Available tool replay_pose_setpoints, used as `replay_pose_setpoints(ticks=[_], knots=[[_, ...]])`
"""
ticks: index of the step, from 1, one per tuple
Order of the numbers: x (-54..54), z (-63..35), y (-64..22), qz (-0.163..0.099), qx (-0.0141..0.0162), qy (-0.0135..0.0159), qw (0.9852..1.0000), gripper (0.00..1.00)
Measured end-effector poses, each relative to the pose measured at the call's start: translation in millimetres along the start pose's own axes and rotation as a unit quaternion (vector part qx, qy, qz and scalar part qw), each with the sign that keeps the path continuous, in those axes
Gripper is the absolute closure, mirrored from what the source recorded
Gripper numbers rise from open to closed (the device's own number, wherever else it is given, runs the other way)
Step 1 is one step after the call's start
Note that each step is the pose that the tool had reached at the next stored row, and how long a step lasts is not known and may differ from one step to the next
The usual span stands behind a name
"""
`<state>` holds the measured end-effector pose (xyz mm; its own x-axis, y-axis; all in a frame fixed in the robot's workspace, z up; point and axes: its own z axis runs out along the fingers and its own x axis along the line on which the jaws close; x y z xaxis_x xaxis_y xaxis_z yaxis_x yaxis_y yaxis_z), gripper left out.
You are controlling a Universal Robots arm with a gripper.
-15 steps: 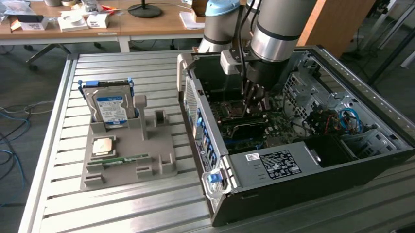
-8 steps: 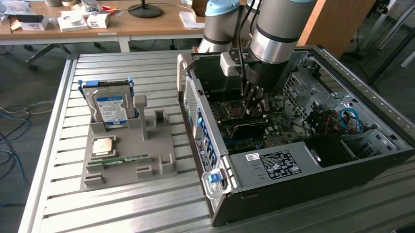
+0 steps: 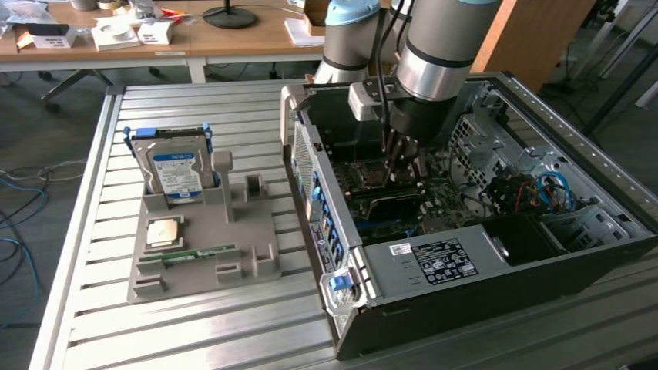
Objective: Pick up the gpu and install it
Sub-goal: 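Press down on the gpu until it lock into place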
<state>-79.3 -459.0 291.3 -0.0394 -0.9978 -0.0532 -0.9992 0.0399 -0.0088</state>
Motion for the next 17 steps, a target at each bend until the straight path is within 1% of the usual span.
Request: replay_pose_setpoints(ticks=[17], knots=[[-2.9, 1.7, 0.4, 0.0, -0.0001, 0.0, 1.0, 0.9]])
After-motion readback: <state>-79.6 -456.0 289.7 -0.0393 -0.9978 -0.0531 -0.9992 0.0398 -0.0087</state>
